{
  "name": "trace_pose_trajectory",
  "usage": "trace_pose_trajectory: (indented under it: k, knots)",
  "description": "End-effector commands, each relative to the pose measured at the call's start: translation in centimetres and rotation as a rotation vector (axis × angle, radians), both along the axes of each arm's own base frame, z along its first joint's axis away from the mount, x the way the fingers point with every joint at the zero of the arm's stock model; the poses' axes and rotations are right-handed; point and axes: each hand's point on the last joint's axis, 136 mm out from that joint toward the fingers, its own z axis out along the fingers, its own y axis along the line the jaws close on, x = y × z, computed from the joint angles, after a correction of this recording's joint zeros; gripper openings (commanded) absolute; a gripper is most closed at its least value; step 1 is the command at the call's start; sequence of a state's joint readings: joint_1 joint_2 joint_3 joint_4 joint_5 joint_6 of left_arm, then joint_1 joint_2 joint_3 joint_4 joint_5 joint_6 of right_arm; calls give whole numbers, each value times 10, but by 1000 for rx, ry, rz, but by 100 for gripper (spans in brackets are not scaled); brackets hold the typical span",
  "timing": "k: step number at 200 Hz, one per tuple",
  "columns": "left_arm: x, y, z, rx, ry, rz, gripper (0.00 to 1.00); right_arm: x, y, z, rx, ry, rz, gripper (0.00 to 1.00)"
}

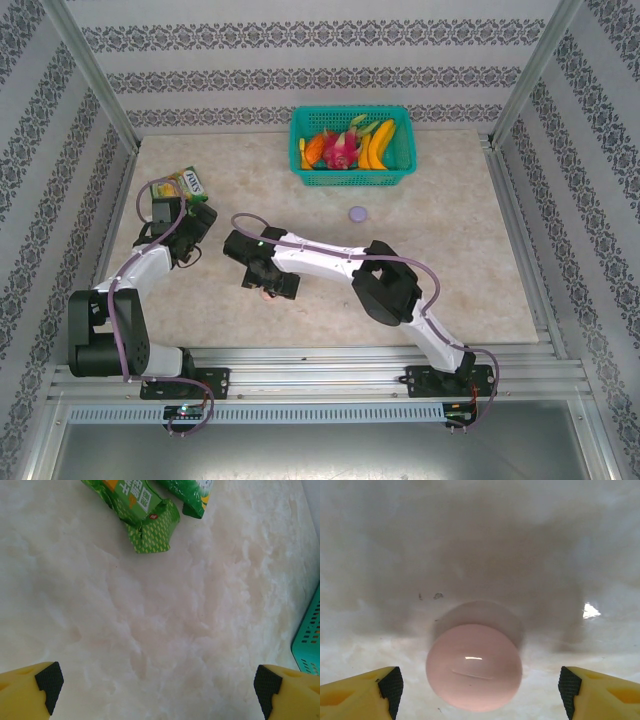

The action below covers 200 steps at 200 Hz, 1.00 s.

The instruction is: Insert wireless bluetooth earbuds into charging case

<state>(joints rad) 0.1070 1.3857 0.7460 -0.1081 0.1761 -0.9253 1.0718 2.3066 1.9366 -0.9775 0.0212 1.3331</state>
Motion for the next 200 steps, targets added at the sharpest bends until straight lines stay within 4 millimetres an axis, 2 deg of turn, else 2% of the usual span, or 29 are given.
trace_pose_trajectory:
  k: [1, 88, 123, 162, 200]
  knots:
    - [6, 5, 9, -14, -52, 14, 100, -8, 4, -6, -21, 30, 12, 82]
    - [5, 3, -4, -41, -44, 19, 100, -7, 1, -20, -55, 38, 40, 71]
    - [6, 2, -2, -42, -50, 14, 100, -7, -3, -23, -78, 33, 62, 65]
    - [9, 0, 1, -48, -63, -2, 100, -2, -9, -15, -93, -8, 92, 58]
    - [25, -21, 8, -119, -93, -116, 100, 3, -22, -5, -86, -66, 112, 50]
